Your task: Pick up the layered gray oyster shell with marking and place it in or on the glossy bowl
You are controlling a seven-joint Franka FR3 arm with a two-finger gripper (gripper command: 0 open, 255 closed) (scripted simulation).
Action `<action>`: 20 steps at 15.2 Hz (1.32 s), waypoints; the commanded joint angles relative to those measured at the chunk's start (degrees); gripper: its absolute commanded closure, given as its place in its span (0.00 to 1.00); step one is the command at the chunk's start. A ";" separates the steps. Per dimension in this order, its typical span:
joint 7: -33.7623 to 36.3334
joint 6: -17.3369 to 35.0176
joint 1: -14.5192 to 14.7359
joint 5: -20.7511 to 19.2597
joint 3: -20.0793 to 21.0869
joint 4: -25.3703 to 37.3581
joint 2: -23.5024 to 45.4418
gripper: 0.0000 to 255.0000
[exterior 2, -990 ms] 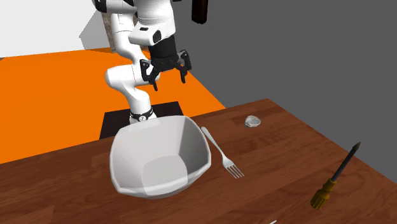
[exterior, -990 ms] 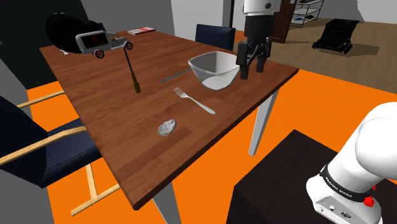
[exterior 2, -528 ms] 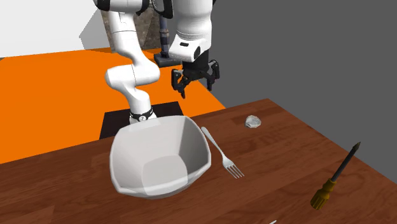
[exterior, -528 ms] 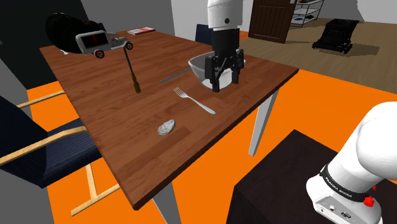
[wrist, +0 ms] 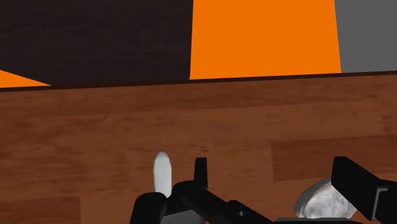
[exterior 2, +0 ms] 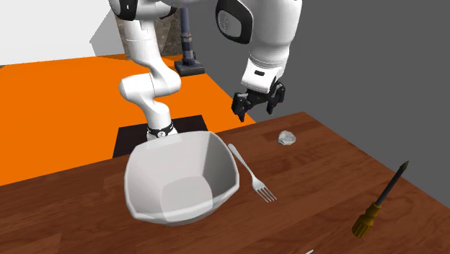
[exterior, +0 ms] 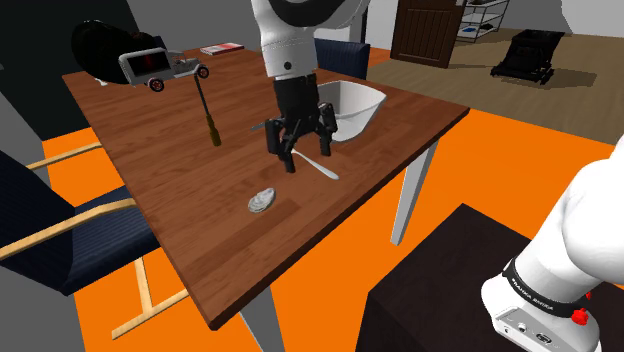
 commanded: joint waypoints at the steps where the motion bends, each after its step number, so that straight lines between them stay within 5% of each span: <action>1: 3.12 -0.65 1.26 -0.84 1.24 4.79 5.27 0.00; 7: 10.49 -3.40 6.00 -3.68 3.01 19.14 20.00 0.00; 20: 9.84 2.78 6.08 -2.99 3.18 11.49 18.41 0.00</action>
